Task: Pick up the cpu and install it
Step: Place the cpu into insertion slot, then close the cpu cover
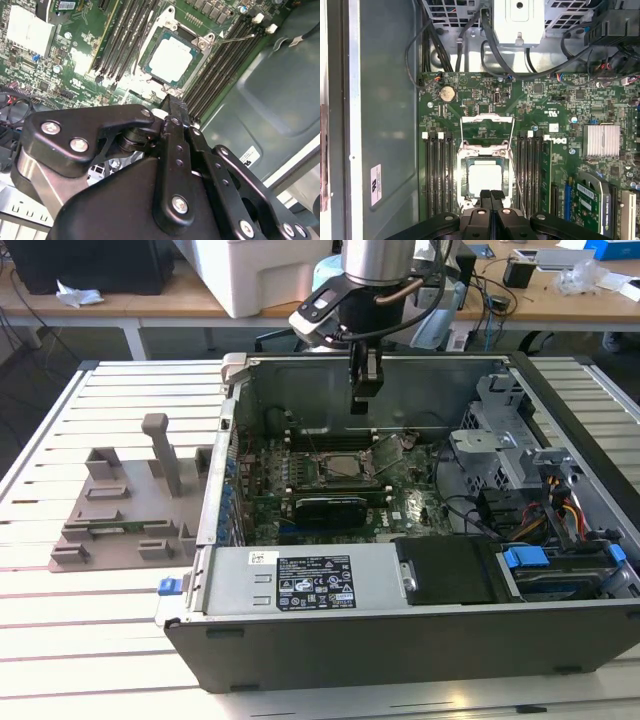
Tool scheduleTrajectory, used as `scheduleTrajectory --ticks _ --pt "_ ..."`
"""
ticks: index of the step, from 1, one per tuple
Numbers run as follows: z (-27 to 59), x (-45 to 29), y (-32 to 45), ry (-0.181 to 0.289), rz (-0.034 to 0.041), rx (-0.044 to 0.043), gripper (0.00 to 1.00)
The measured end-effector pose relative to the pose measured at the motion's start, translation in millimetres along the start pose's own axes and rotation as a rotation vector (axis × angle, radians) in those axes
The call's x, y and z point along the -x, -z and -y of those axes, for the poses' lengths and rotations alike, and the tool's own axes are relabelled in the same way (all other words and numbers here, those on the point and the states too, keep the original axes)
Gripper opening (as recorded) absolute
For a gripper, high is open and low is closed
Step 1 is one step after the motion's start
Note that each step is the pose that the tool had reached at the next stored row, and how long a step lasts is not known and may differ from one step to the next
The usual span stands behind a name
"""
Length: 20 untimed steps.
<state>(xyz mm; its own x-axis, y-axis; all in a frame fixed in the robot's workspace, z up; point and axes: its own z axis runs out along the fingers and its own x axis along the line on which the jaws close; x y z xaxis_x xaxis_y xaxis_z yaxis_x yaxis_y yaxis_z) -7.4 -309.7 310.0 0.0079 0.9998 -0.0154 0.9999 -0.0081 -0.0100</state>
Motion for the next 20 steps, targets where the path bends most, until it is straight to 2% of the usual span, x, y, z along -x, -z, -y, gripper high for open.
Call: scheduleTrajectory --ticks 12,16,20 --pt "-0.5 0.0 0.0 0.0 -0.001 0.0 0.11" --pt "-9.1 -0.1 0.1 0.003 -0.001 0.0 0.11" --pt "-24.8 -0.2 0.2 0.007 -0.001 -0.0025 0.11"
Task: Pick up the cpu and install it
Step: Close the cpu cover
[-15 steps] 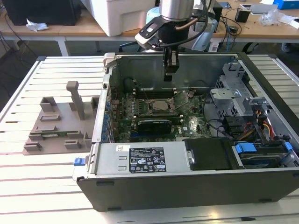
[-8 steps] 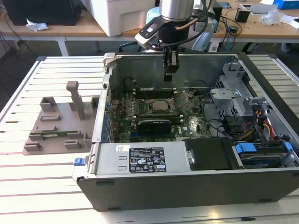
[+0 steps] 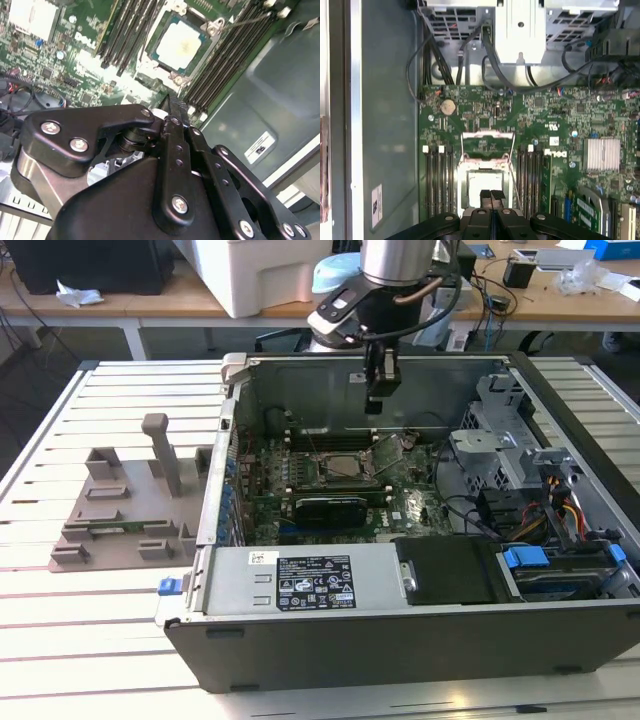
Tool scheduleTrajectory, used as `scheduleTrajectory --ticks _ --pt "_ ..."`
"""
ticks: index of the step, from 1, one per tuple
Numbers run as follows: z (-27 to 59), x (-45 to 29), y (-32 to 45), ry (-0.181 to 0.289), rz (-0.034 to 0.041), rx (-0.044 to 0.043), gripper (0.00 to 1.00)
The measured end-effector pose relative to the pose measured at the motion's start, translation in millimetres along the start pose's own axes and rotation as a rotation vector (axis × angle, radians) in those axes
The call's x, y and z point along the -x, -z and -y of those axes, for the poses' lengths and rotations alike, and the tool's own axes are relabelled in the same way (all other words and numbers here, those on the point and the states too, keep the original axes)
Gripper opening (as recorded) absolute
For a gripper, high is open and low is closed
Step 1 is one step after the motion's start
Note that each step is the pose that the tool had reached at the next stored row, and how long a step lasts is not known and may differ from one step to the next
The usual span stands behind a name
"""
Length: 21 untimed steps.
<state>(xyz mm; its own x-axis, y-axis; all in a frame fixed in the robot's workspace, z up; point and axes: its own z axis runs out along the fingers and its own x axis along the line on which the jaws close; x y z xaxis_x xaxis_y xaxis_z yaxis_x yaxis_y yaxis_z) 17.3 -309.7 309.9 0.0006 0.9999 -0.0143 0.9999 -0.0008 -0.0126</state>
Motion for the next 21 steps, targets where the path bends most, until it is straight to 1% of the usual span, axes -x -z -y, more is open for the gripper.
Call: scheduleTrajectory --ticks 1,3,4,5,6,7,8,10,13,17,19,21 --pt "-3.0 0.0 0.0 0.0 0.0 -0.0007 0.11" --pt "-11.9 -0.3 -0.1 0.003 0.0001 -0.0028 0.11" --pt "-20.0 -0.8 -0.6 0.005 0.0002 -0.0051 0.11" --pt "-34.5 -2.3 -4.3 0.008 0.0002 -0.0096 0.11" --pt "-41.9 -3.0 -7.8 0.009 0.0003 -0.0121 0.11" --pt "-47.5 -3.6 -10.9 0.011 0.0003 -0.0131 0.11" --pt "-50.1 -3.9 -12.6 0.012 0.0004 -0.0135 0.11" --pt "-58.7 -5.0 -20.4 0.018 0.0005 -0.0138 0.11" --pt "-64.5 -6.0 -30.6 0.026 0.0007 -0.0138 0.11" --pt "-66.7 -6.4 -41.4 0.036 0.0009 -0.0137 0.11" --pt "-66.9 -6.5 -45.2 0.039 0.0009 -0.0136 0.11" --pt "-67.2 -6.6 -52.1 0.045 0.001 -0.0135 0.11"
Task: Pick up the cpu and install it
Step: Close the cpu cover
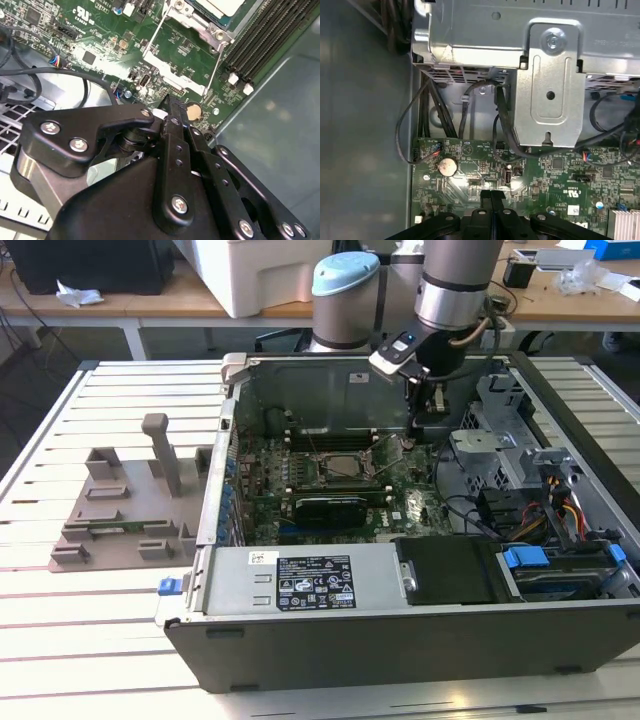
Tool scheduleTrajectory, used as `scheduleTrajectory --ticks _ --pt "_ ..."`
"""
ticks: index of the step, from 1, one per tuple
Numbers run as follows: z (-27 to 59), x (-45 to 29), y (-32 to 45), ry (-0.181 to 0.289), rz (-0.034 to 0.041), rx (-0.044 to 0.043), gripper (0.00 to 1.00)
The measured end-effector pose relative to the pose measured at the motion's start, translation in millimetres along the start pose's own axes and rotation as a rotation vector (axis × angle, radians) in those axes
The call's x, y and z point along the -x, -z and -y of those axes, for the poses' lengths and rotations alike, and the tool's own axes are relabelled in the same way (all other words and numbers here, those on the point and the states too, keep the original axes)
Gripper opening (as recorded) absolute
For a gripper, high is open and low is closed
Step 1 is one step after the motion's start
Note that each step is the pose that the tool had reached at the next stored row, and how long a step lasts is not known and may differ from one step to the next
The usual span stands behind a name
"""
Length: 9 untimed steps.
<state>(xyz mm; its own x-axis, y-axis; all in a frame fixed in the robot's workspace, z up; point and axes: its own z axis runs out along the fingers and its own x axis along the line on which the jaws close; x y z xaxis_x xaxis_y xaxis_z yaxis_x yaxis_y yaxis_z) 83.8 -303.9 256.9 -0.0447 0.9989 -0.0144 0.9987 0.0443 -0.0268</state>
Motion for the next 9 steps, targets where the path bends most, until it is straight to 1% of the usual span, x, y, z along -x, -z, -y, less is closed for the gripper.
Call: scheduleTrajectory --ticks 2,3,5,8,9 --pt "-0.2 0.0 -3.8 0.003 0.0003 0.0 0.11" --pt "-0.3 -0.2 -9.0 0.008 0.0002 0.0001 0.11" --pt "-0.5 -0.2 -14.1 0.011 0.0002 -0.0001 0.11" --pt "1.1 -0.3 -15.7 0.011 0.0002 -0.0002 0.11" --pt "4.0 -0.4 -16.0 0.011 0.0002 -0.0001 0.11"
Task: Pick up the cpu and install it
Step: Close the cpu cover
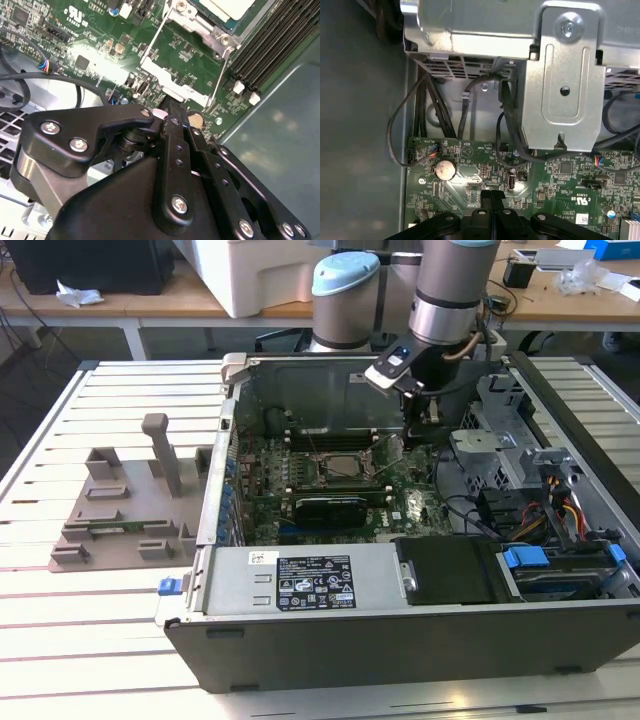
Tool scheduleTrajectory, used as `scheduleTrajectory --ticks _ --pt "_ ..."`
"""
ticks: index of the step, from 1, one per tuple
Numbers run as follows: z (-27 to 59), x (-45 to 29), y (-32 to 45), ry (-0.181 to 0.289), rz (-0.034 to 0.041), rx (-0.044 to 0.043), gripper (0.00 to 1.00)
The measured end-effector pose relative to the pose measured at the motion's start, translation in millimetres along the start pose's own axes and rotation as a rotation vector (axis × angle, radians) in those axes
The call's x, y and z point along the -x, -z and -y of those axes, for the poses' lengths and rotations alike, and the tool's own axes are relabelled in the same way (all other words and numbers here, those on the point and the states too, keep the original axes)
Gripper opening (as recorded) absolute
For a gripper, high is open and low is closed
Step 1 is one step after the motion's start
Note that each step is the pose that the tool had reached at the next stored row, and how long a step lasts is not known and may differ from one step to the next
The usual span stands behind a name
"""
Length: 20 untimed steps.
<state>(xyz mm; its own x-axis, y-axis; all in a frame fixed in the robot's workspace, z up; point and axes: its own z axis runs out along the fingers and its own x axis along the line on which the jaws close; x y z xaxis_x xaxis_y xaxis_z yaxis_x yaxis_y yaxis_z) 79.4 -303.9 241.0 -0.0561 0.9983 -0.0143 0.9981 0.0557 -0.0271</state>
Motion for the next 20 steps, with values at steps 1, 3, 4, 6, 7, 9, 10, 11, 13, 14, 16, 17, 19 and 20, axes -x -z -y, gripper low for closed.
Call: scheduleTrajectory --ticks 1,3,4,6,7,9,10,11,13,14,16,17,19,20 --pt "2.8 -0.2 -0.1 0.0 -0.0001 0.0 0.11" --pt "5.6 -0.3 -0.2 0.0 -0.0001 0.0 0.11" --pt "7.2 -0.4 -0.2 0.0 -0.0001 0.0002 0.11" --pt "9.0 -0.5 -0.2 0.0 0.0 0.0005 0.11" --pt "9.7 -0.5 -0.3 0.0 -0.0001 0.0006 0.11" --pt "10.7 -0.6 -0.4 0.0 -0.0002 0.0007 0.11" --pt "11.3 -0.6 -0.3 0.0 -0.0001 0.0006 0.11" --pt "11.8 -0.7 -0.4 0.0 -0.0001 0.0006 0.11" --pt "13.9 -0.8 -0.4 0.0 -0.0001 0.0007 0.11" --pt "14.7 -0.8 -0.5 0.0 -0.0001 0.0007 0.11" --pt "16.4 -0.9 -0.5 0.0 -0.0001 0.0009 0.11" --pt "17.4 -1.0 -0.5 0.0 -0.0001 0.0013 0.11" --pt "19.0 -1.1 -0.3 0.0 -0.0001 0.0025 0.11" --pt "19.7 -1.1 -0.2 0.0 0.0 0.003 0.11"
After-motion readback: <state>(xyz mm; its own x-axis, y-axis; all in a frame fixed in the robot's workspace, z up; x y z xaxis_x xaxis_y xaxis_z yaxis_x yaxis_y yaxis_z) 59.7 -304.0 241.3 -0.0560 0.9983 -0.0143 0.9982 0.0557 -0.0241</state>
